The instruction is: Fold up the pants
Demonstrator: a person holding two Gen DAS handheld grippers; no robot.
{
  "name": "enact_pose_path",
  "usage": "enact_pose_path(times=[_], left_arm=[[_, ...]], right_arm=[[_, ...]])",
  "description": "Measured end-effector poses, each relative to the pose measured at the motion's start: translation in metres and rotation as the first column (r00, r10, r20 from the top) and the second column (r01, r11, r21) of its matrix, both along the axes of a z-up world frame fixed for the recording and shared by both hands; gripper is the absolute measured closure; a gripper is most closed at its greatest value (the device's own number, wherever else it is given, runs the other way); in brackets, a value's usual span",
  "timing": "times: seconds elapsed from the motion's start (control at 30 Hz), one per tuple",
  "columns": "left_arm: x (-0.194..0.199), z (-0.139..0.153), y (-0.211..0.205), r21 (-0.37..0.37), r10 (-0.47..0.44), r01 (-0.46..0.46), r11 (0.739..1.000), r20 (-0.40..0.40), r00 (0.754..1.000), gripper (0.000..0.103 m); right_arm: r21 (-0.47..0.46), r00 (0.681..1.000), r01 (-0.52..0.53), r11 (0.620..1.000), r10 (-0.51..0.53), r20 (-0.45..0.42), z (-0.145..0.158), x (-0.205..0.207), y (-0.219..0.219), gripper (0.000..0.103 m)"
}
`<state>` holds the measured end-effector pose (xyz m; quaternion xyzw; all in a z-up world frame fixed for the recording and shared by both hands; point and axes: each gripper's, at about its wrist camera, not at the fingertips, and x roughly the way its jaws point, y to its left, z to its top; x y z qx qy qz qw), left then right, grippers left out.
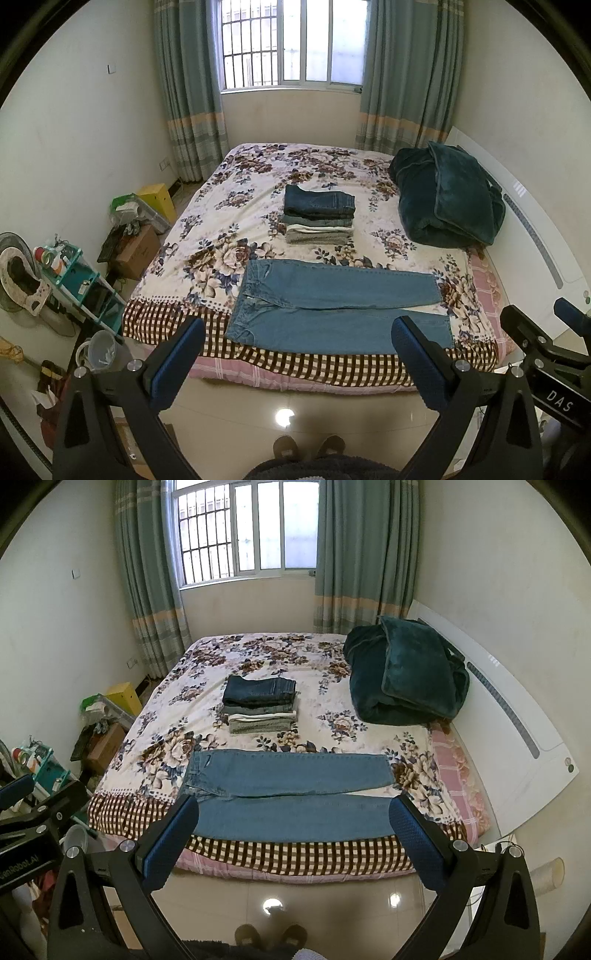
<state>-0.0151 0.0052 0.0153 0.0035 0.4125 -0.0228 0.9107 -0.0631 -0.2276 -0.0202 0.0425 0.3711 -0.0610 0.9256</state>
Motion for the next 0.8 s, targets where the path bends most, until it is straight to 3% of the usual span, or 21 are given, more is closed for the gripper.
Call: enact_pose_path(times=[0.2,0.47,0.8], left_arm=[[-0.005,0.001,-0.007,-0.001,0.006,-0.006,1.000,-0.005,1.000,0.000],[0.009,-0.012,-0.016,0.028,0.049,-0.049,0.998,-0.006,0.999,0.000],[0.081,-0.064,-0.032,0.094,0.165,-0.162,0.982,-0.025,0.986,0.000]], right_arm=[[0.006,1.000,-0.007,1.000,0.007,-0.005,-0.004,-0.001,-0.011,0.000],[0.014,1.000,0.002,1.000,-0.001,-0.031,-0.037,0.008,-0.039,0.000],[-0.012,0.992,0.078,0.997,-0.079,-0.099,-0.116,0.097,-0.112,0.000]])
